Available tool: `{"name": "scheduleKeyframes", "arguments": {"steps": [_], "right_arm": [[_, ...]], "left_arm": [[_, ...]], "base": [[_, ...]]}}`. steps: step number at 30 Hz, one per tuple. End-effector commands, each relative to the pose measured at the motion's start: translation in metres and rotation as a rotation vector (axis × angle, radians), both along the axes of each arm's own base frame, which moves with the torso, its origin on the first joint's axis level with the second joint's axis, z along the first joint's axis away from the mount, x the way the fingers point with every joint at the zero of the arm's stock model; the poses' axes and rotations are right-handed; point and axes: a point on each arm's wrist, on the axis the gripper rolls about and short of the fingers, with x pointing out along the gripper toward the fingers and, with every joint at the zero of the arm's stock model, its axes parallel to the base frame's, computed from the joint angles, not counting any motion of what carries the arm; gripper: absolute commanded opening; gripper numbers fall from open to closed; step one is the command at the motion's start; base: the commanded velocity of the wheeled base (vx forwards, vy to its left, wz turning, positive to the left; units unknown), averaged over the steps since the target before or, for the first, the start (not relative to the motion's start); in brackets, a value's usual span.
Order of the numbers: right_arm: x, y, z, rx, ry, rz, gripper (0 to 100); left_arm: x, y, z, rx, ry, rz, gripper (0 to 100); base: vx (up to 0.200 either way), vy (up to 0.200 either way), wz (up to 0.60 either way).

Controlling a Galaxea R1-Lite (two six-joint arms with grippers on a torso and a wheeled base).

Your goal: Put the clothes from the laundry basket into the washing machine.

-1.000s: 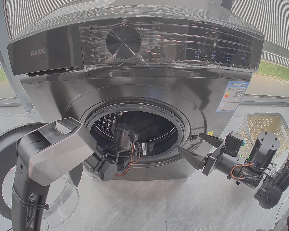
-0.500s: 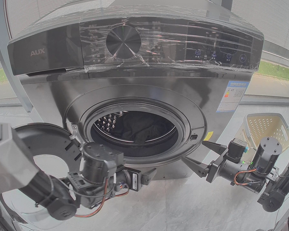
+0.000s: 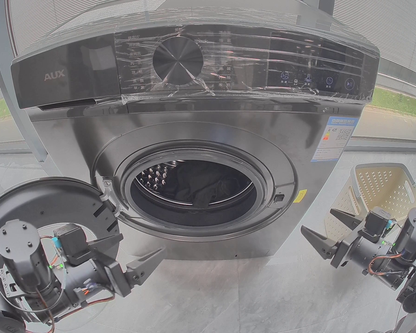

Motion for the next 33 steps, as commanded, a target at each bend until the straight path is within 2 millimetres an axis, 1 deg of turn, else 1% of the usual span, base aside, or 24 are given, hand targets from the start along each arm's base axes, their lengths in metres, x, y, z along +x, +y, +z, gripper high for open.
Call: {"name": "scheduleKeyframes", "arguments": {"steps": [1, 3, 6, 7, 10, 11, 12, 14, 15, 18, 21, 22, 23, 28, 33], "right_arm": [[-0.013, -0.013, 0.015, 0.029, -0.074, -0.071, 100], [-0.015, -0.014, 0.015, 0.022, -0.062, -0.087, 100], [-0.019, -0.020, 0.015, 0.003, -0.039, -0.115, 100], [-0.019, -0.020, 0.015, 0.003, -0.039, -0.115, 100], [-0.023, -0.034, 0.018, -0.022, -0.025, -0.173, 100], [-0.023, -0.034, 0.018, -0.022, -0.025, -0.173, 100], [-0.028, -0.042, 0.018, -0.031, -0.005, -0.208, 100], [-0.034, -0.051, 0.018, -0.045, 0.017, -0.238, 100], [-0.034, -0.051, 0.018, -0.045, 0.017, -0.238, 100], [-0.050, -0.059, 0.016, -0.059, 0.074, -0.245, 100], [-0.067, -0.065, 0.018, -0.061, 0.074, -0.244, 100], [-0.068, -0.066, 0.018, -0.061, 0.074, -0.245, 100], [-0.076, -0.069, 0.017, -0.064, 0.073, -0.246, 100], [-0.085, -0.074, 0.017, -0.067, 0.070, -0.262, 100], [-0.096, -0.083, 0.020, -0.044, 0.025, -0.324, 100]], "left_arm": [[-0.022, 0.027, -0.002, 0.015, -0.052, 0.027, 100], [-0.027, 0.036, -0.002, 0.031, -0.077, 0.049, 100], [-0.031, 0.044, 0.002, 0.032, -0.116, 0.071, 100], [-0.031, 0.044, 0.002, 0.032, -0.116, 0.071, 100], [-0.036, 0.053, 0.008, 0.006, -0.159, 0.109, 100], [-0.036, 0.053, 0.008, 0.006, -0.159, 0.109, 100], [-0.039, 0.057, 0.007, 0.011, -0.169, 0.124, 100], [-0.041, 0.061, 0.004, 0.041, -0.177, 0.134, 100], [-0.041, 0.061, 0.004, 0.041, -0.177, 0.134, 100], [-0.041, 0.064, 0.001, 0.067, -0.177, 0.155, 100], [-0.041, 0.066, -0.001, 0.074, -0.171, 0.170, 100], [-0.042, 0.067, -0.002, 0.076, -0.168, 0.171, 100], [-0.043, 0.068, -0.004, 0.086, -0.161, 0.177, 100], [-0.045, 0.070, -0.006, 0.098, -0.148, 0.180, 100], [-0.059, 0.078, -0.002, 0.115, -0.208, 0.175, 100]], "base": [[0.000, 0.000, 0.00], [0.000, 0.000, 0.00], [0.000, 0.000, 0.00], [0.000, 0.000, 0.00], [0.000, 0.000, 0.00], [0.000, 0.000, 0.00], [0.000, 0.000, 0.00], [0.000, 0.000, 0.00], [0.000, 0.000, 0.00], [0.000, 0.000, 0.00], [0.000, 0.000, 0.00], [0.000, 0.000, 0.00], [0.000, 0.000, 0.00], [0.000, -0.200, 0.00], [0.000, -0.200, 0.00]]}}
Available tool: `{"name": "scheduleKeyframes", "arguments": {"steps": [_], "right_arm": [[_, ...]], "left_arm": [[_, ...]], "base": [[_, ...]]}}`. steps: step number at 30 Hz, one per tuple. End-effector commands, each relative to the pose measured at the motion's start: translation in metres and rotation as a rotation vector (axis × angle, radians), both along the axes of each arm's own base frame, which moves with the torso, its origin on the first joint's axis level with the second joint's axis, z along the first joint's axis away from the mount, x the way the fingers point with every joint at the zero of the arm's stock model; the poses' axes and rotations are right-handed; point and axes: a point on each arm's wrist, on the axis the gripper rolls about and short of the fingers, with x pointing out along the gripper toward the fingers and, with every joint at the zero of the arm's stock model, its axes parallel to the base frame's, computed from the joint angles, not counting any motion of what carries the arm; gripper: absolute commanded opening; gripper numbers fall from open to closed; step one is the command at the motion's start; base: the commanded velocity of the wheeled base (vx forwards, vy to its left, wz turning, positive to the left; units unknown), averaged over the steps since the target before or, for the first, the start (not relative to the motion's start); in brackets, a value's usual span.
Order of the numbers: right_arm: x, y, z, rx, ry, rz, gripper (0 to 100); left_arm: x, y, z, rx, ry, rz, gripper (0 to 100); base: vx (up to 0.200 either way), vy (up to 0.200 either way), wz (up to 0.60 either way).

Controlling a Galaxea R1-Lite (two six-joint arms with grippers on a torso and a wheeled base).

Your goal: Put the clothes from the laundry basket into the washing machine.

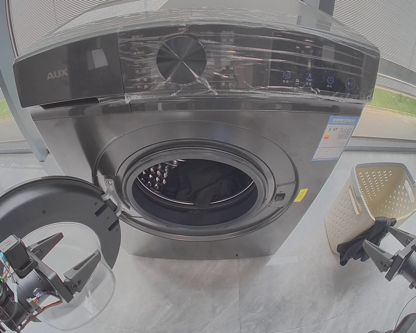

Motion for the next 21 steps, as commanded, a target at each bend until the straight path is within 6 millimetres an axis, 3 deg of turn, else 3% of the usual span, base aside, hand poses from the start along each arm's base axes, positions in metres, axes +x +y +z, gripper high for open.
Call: {"name": "scheduleKeyframes", "arguments": {"steps": [1, 14, 21], "right_arm": [[-0.019, -0.010, 0.003, 0.025, -0.081, -0.049, 100], [-0.070, -0.027, -0.012, 0.017, -0.186, -0.123, 100], [-0.097, -0.030, -0.029, -0.001, -0.257, -0.146, 100]], "left_arm": [[-0.014, 0.009, -0.001, 0.020, -0.040, 0.003, 100], [-0.059, 0.036, -0.015, 0.021, -0.069, 0.029, 100], [-0.088, 0.052, -0.043, 0.038, -0.026, 0.129, 100]], "base": [[0.000, -0.200, 0.00], [0.000, -0.200, 0.00], [0.000, -0.200, 0.00]]}}
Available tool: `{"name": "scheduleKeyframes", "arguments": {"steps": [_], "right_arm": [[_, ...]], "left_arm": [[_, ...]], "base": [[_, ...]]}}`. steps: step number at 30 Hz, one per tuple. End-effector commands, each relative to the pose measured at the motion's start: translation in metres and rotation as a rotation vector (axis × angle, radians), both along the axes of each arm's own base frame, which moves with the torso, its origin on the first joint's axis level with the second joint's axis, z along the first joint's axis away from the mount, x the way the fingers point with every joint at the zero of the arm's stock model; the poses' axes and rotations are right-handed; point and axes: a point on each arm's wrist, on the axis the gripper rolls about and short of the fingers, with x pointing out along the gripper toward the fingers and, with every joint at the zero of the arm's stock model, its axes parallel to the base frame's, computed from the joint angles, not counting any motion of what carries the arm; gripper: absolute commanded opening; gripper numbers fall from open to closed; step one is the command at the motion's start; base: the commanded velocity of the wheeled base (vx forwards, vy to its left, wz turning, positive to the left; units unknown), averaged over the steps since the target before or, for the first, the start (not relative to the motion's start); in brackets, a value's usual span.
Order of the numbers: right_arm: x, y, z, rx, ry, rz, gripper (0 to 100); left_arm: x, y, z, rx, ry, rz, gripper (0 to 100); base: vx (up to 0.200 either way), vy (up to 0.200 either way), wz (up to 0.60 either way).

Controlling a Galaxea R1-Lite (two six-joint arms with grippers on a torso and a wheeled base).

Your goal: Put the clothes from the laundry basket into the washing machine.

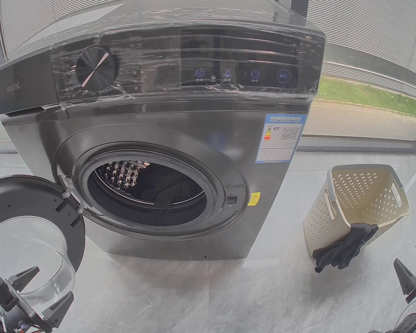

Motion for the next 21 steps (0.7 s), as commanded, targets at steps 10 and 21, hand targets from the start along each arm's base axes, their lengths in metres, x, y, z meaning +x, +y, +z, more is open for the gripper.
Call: {"name": "scheduleKeyframes", "arguments": {"steps": [10, 21], "right_arm": [[-0.037, -0.001, -0.034, -0.091, -0.115, -0.132, 100], [-0.037, -0.002, -0.037, -0.088, -0.080, -0.183, 100]], "left_arm": [[-0.039, 0.015, -0.023, -0.066, -0.172, 0.315, 100], [-0.041, 0.014, -0.024, 0.138, -0.194, 0.498, 100]], "base": [[0.000, -0.040, 0.00], [0.000, 0.000, 0.00]]}}
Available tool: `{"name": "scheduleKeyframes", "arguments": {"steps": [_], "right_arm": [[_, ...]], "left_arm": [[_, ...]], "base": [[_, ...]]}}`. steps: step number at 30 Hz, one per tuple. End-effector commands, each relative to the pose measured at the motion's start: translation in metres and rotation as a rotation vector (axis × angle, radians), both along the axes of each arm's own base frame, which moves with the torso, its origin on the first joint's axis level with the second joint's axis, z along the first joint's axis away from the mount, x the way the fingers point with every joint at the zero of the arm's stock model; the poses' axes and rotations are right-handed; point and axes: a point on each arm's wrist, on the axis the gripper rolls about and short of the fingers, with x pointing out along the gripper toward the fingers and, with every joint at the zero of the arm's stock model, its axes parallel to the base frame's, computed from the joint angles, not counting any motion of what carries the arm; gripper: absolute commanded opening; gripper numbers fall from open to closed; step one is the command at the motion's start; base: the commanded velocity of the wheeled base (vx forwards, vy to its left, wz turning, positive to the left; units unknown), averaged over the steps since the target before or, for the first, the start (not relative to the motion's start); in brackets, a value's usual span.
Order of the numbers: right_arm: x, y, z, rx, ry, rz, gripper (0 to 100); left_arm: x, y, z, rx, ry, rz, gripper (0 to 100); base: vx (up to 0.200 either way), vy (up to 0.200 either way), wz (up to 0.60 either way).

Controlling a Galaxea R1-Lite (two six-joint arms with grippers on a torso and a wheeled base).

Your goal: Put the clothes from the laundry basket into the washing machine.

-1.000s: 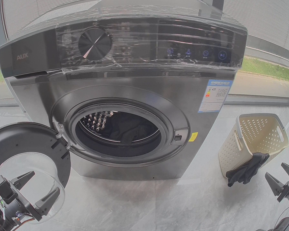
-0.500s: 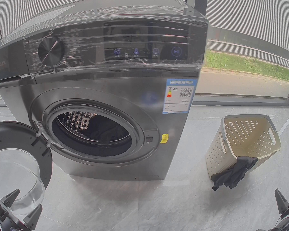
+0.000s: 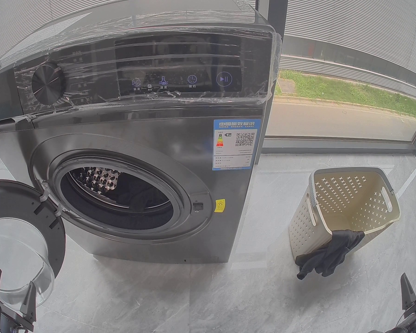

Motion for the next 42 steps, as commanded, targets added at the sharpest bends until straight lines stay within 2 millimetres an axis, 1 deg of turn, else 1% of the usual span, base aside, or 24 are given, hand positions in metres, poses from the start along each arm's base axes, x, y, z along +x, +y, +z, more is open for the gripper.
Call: {"name": "scheduleKeyframes", "arguments": {"steps": [1, 2, 6, 8, 10, 13, 25, 42], "right_arm": [[-0.0002, 0.0000, -0.0054, 0.000, -0.002, -0.005, 100], [-0.0002, 0.0000, -0.0055, -0.002, -0.001, -0.005, 100], [-0.0002, 0.0001, -0.0054, -0.002, -0.002, -0.001, 100], [-0.0002, 0.0000, -0.0054, -0.002, -0.002, 0.001, 100], [-0.0002, 0.0001, -0.0054, -0.002, -0.002, -0.001, 100], [-0.0002, 0.0001, -0.0054, -0.002, -0.002, -0.001, 100], [-0.0002, 0.0000, -0.0054, 0.000, -0.002, 0.001, 100], [-0.0002, 0.0001, -0.0055, -0.002, -0.001, -0.001, 100]], "left_arm": [[-0.0026, -0.0029, -0.0056, 0.028, -0.008, 0.135, 100], [-0.0039, -0.0037, -0.0058, 0.005, -0.028, 0.141, 100], [-0.0085, -0.0043, -0.0074, -0.055, -0.081, 0.042, 100], [-0.0088, -0.0048, -0.0082, -0.015, -0.062, 0.015, 100], [-0.0088, -0.0049, -0.0083, -0.014, -0.060, 0.014, 100], [-0.0078, -0.0072, -0.0139, -0.028, -0.022, -0.094, 100], [-0.0078, -0.0073, -0.0139, -0.023, -0.021, -0.095, 100], [-0.0078, -0.0074, -0.0140, -0.014, -0.019, -0.100, 100]], "base": [[0.000, 0.000, 0.00], [0.000, 0.000, 0.00], [0.000, 0.000, 0.00], [0.000, 0.000, 0.00], [0.000, 0.000, 0.00], [0.000, 0.000, 0.00], [0.000, 0.000, 0.00], [0.000, -0.200, 0.00]]}}
